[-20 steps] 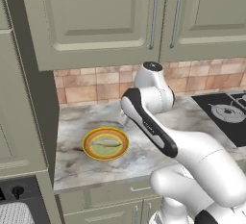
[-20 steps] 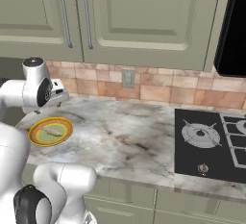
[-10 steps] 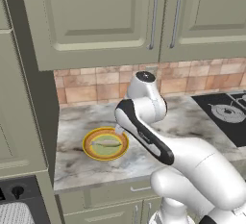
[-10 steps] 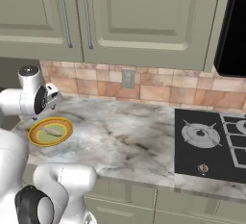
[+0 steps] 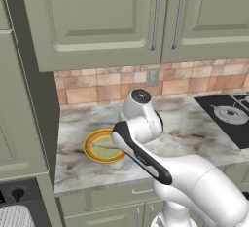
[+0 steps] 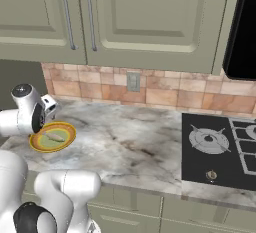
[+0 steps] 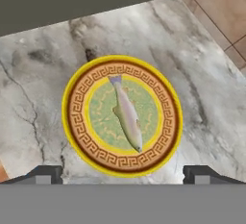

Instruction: Place the fish on the top rack of the oven, and slide the tray back inside. Close the oven door.

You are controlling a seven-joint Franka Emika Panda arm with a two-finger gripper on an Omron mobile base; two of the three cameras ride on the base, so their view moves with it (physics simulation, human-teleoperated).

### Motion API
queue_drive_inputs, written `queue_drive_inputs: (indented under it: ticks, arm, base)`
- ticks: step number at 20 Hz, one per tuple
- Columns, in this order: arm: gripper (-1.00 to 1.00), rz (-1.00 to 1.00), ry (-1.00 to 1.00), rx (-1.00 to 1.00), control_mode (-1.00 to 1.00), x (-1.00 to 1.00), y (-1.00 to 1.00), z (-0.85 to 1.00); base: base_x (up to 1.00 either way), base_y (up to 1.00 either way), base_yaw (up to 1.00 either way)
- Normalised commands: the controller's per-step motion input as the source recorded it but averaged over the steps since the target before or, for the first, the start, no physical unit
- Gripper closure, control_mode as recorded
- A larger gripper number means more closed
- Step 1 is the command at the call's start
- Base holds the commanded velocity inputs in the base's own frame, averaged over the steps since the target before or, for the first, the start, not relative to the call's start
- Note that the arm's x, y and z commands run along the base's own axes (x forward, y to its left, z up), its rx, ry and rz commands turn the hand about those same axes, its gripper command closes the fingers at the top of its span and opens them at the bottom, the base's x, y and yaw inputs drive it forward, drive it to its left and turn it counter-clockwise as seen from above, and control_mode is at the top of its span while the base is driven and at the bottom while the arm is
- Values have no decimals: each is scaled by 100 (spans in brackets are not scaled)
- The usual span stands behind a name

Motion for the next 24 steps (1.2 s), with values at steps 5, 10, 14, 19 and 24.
queue_drive_inputs:
  ticks: [5, 10, 14, 19, 24]
  arm:
    - [-100, 0, -8, 0, -100, 4, 0, -35]
    - [-100, 0, 4, 0, -100, 14, 0, -30]
    - [-100, 0, 19, 0, -100, 17, 0, -20]
    - [-100, 0, 18, 0, -100, 13, 0, -16]
    - [-100, 0, 3, 0, -100, 7, 0, -20]
  base:
    - [0, 0, 0]
    - [0, 0, 0]
    - [0, 0, 0]
    - [0, 0, 0]
    - [0, 0, 0]
